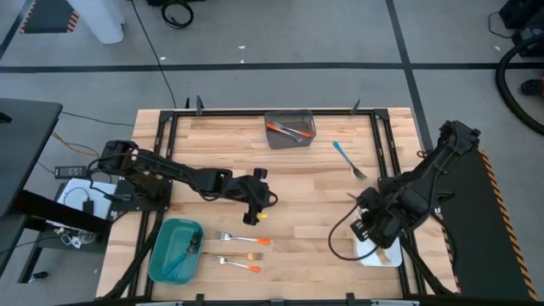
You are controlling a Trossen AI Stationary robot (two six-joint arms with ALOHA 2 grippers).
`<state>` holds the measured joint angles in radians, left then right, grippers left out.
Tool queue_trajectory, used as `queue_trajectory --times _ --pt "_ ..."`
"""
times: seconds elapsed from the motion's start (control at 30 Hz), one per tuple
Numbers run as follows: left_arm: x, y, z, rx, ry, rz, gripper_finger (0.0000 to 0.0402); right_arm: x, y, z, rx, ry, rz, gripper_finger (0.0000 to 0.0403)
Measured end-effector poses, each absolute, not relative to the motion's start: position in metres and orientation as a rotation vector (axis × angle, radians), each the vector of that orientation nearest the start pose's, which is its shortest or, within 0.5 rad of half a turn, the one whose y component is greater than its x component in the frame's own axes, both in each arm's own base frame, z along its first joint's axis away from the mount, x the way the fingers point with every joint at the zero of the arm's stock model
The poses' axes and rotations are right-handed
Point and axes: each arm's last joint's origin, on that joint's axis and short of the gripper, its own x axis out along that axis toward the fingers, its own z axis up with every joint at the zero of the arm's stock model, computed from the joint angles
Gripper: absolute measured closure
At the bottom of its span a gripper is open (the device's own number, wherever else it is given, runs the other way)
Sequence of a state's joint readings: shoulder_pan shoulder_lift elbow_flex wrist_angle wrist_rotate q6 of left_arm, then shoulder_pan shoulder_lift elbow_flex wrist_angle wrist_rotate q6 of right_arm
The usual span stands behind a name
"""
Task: Sort silverware by color (type)
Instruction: Put the gold fork into the white bin
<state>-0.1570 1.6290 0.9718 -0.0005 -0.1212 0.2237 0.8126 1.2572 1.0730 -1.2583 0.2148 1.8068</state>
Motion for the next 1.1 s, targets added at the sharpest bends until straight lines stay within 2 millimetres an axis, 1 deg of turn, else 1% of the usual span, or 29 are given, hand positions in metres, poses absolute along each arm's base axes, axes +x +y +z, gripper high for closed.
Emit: queue_trajectory --times 0.07,0.2,0.37,0.53,0.63,0.67,0.77,0.97,1.1 --pt "0.339 -0.051 0.209 0.295 0.625 -0.15 0.0256 0.138 0.146 0.264 0.809 1.192 -0.723 0.0373" --pt "0.34 -0.053 0.212 0.289 0.586 -0.171 0.0256 0.128 0.152 0.248 0.841 1.194 -0.754 0.0373" --pt "0.342 -0.054 0.213 0.287 0.546 -0.167 0.0256 0.116 0.16 0.24 0.897 1.191 -0.791 0.0373" --pt "0.333 -0.052 0.198 0.267 0.367 -0.11 0.0256 0.108 0.163 0.234 0.923 1.188 -0.818 0.0373" --pt "0.326 -0.047 0.192 0.297 0.366 -0.042 0.0256 0.105 0.16 0.225 0.891 1.175 -0.835 0.0373" --pt "0.323 -0.047 0.193 0.3 0.378 -0.034 0.0256 0.105 0.159 0.222 0.882 1.163 -0.834 0.0373" --pt "0.318 -0.045 0.205 0.295 0.374 -0.029 0.0256 0.104 0.157 0.216 0.841 1.17 -0.823 0.0373" --pt "0.296 -0.043 0.236 0.288 0.355 -0.029 0.0256 0.102 0.155 0.208 0.766 1.181 -0.776 0.0373" --pt "0.285 -0.041 0.245 0.29 0.381 -0.032 0.0256 0.101 0.158 0.203 0.766 1.196 -0.736 0.0372"
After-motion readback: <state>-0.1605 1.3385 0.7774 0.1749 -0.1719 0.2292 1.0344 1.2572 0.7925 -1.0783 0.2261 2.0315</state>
